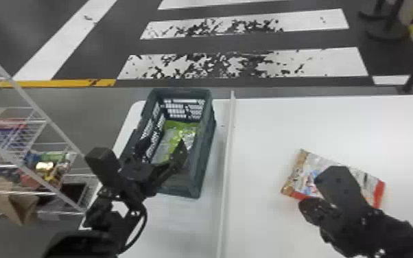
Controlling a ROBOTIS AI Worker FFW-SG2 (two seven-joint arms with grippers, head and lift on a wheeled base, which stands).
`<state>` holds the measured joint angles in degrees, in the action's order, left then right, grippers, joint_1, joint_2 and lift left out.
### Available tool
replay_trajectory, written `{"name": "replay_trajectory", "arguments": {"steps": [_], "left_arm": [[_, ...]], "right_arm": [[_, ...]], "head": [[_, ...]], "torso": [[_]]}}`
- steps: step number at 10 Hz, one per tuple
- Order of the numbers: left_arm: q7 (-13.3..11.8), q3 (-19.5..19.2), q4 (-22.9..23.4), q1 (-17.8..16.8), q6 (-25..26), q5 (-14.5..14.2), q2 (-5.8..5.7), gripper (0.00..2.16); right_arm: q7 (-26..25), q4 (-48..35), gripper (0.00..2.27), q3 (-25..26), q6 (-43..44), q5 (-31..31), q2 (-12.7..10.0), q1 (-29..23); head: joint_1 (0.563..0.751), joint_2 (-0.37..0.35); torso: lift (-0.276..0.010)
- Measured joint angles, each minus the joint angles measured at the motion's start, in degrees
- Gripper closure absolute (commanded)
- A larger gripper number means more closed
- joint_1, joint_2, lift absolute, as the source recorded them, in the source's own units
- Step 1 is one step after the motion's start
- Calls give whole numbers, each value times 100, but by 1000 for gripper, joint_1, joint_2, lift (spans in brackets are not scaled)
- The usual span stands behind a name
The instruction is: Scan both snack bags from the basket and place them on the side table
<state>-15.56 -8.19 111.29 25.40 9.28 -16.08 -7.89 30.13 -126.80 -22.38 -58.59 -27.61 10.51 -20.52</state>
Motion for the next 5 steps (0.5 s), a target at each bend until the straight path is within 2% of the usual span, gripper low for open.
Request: {"name": "replay_trajectory", "arguments": {"steps": [3,5], "left_arm": [[0,-34,15,28,0,0,0,103],[0,-41,12,34,0,0,3,103]], "right_arm": [[91,854,2263,-177,645,149,-208,460],[84,1344,2263,-220,827,150,-362,729]], "head": [[695,286],[695,297]], "torso": [[-75],[-75]]}}
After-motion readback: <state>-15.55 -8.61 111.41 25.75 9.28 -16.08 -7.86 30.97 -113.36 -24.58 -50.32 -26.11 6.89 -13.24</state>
